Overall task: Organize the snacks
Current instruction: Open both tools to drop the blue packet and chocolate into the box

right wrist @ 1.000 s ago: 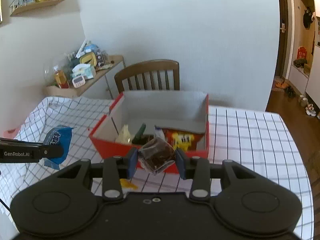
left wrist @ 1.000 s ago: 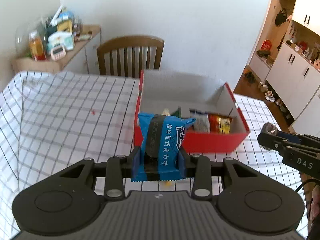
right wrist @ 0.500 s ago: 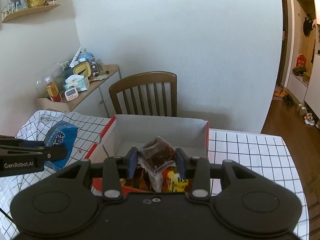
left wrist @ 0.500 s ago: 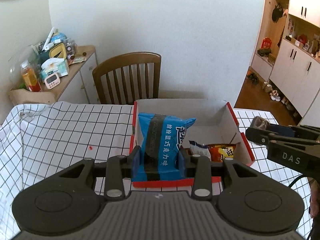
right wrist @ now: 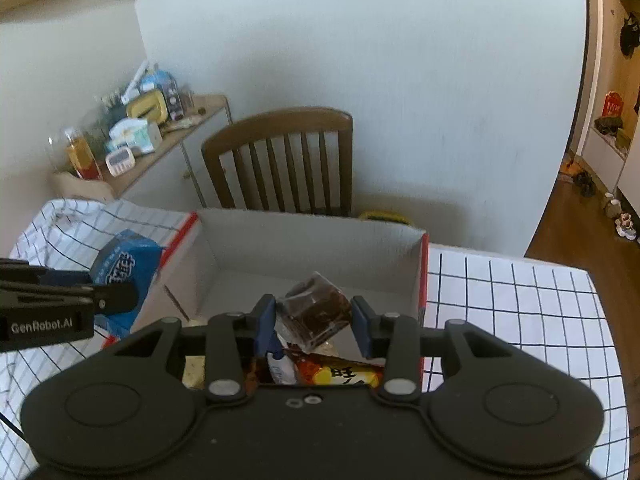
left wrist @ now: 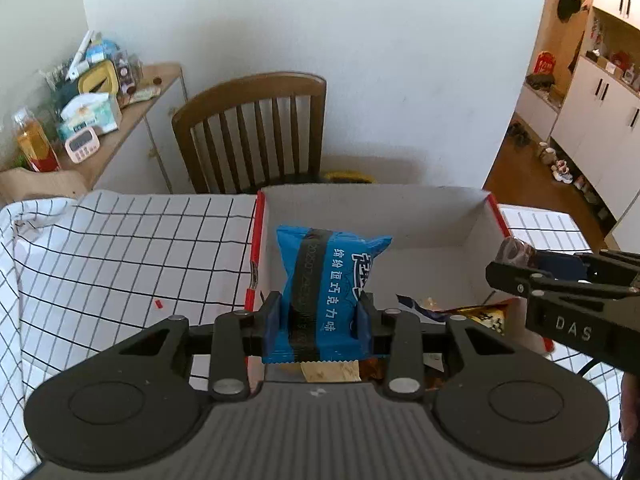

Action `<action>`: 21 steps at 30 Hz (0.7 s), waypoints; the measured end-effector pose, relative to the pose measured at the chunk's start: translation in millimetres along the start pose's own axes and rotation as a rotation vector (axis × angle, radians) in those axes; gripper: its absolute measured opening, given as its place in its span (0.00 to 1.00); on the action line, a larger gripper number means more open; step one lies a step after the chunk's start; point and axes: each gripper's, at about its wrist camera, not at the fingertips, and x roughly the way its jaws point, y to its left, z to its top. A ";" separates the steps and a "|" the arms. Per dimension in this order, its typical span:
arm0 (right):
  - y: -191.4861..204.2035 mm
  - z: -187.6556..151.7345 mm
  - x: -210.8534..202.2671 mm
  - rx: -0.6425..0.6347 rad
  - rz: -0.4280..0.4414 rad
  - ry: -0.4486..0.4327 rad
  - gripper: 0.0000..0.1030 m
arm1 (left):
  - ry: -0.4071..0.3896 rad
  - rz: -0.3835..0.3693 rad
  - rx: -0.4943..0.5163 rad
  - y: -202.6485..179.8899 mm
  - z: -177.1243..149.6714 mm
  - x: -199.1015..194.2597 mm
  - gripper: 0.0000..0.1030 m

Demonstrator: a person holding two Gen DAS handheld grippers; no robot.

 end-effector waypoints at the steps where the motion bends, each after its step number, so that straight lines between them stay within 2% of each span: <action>1: -0.4 -0.1 5.8 -0.004 -0.003 0.011 0.39 | 0.008 0.004 0.001 -0.5 0.6 5.7 0.36; 13: -5.6 -10.7 50.4 -0.011 -0.020 0.106 0.39 | 0.093 0.028 0.033 -7.9 2.0 54.0 0.36; 21: -11.9 -16.7 60.9 0.007 -0.016 0.138 0.39 | 0.136 0.006 0.036 -14.0 -0.9 70.0 0.36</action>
